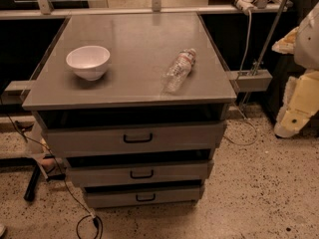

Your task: Open top drawer

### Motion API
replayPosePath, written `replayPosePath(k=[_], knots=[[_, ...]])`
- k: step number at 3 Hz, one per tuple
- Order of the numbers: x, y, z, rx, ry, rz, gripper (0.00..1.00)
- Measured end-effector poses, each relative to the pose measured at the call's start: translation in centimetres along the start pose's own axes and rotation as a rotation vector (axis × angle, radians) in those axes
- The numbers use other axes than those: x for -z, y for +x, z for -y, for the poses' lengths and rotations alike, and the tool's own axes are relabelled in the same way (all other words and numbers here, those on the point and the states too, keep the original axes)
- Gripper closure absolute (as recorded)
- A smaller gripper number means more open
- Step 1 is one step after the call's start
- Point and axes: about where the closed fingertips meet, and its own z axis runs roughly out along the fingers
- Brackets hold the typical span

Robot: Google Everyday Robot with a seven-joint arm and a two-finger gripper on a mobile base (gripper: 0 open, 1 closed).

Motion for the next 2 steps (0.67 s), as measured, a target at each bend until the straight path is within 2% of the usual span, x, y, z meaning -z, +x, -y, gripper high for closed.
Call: replayPosePath(k=[1,2], knots=[[0.0,0.0,0.0,0.0,0.0,0.0,0.0],[0.95,-0.57,0.76,0.02,0.048,-0.007,0.0]])
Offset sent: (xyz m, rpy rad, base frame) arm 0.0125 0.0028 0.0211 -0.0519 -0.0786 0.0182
